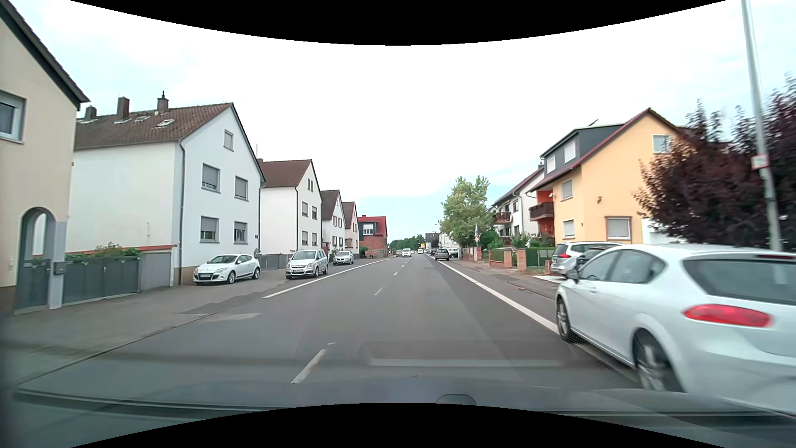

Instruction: Follow the waypoints while adhering to traffic rules and regulations

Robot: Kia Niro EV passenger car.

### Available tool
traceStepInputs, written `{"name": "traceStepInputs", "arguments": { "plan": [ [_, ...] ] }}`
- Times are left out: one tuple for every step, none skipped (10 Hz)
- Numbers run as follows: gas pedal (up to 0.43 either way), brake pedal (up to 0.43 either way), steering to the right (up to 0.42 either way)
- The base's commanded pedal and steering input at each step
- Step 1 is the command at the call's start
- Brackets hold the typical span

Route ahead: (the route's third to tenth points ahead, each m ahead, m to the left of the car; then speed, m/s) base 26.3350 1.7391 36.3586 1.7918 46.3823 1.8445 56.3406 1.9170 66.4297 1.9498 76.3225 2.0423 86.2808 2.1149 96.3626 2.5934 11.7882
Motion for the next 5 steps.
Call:
{"name": "traceStepInputs", "arguments": {
  "plan": [
    [0.118, 0.000, -0.003],
    [0.118, 0.000, -0.006],
    [0.118, 0.000, -0.006],
    [0.098, 0.000, -0.006],
    [0.059, 0.000, -0.007]
  ]
}}
